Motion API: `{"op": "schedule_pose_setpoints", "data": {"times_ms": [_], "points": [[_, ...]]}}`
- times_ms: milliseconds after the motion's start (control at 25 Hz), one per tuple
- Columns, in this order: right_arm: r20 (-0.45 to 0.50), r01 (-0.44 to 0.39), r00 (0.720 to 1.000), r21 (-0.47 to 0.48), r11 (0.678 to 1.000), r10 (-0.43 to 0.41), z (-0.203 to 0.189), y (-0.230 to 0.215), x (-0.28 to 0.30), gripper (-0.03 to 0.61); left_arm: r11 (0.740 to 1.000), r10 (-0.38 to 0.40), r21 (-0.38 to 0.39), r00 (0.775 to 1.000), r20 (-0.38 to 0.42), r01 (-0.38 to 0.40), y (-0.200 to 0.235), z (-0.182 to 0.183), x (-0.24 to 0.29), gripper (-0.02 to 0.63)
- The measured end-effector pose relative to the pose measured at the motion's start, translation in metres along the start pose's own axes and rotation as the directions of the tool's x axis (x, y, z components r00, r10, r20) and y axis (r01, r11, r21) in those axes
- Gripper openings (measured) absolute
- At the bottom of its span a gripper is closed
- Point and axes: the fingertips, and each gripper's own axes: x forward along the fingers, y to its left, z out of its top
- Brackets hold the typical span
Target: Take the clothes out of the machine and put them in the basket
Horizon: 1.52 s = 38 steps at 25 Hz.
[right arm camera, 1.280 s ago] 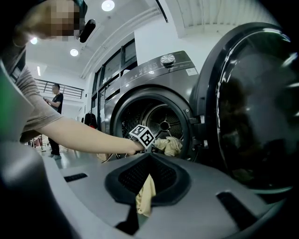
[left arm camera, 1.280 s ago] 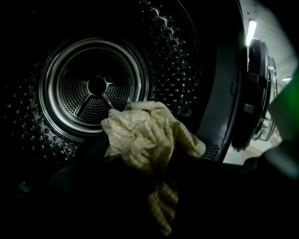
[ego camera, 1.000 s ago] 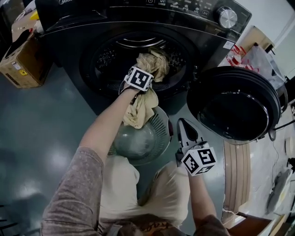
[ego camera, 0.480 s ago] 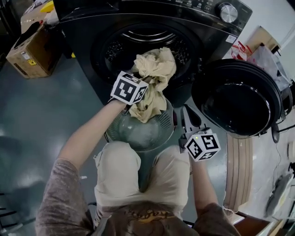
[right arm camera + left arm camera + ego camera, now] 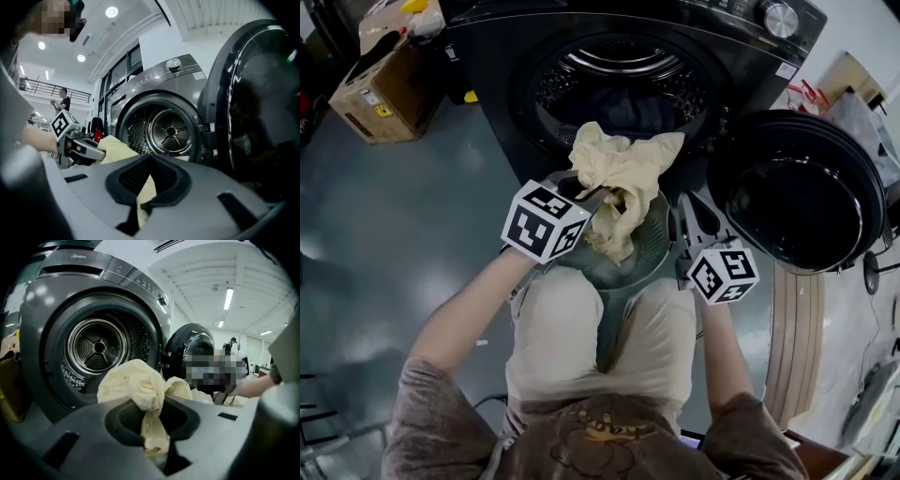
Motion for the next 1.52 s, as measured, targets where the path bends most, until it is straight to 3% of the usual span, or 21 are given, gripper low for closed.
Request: {"op": "schedule_pose_setpoints", "data": {"times_ms": [280, 440, 600, 1000, 1320, 1520], "points": [[0.007, -0.021, 1.000, 0.007, 1.000, 0.021, 0.001, 0.006, 0.008, -0.003, 1.000, 0.001, 0.024, 0.999, -0.039, 0.000, -0.008, -0.012, -0.017, 0.116], [0.008, -0.025, 1.000, 0.011, 1.000, 0.025, 0.001, 0.009, 0.008, -0.003, 1.000, -0.006, 0.009, 1.000, -0.013, 0.006, -0.007, -0.006, -0.015, 0.237], [0.010, -0.010, 1.000, 0.021, 1.000, 0.009, -0.001, 0.006, 0.003, -0.003, 1.000, -0.004, 0.016, 1.000, 0.029, 0.004, -0.002, 0.007, -0.010, 0.298], [-0.021, 0.000, 1.000, 0.030, 1.000, 0.001, -0.013, 0.009, 0.003, -0.003, 0.997, 0.073, 0.025, 0.994, 0.077, -0.075, 0.065, 0.027, 0.071, 0.368], [-0.042, 0.011, 0.999, 0.033, 0.999, -0.010, -0.017, 0.011, 0.014, -0.003, 0.981, 0.110, 0.155, 0.994, 0.026, -0.113, 0.113, 0.029, 0.167, 0.373], [-0.044, 0.013, 0.999, 0.038, 0.999, -0.011, -0.018, 0.013, 0.027, -0.003, 0.946, 0.140, 0.300, 0.989, -0.046, -0.120, 0.143, 0.034, 0.208, 0.371]]}}
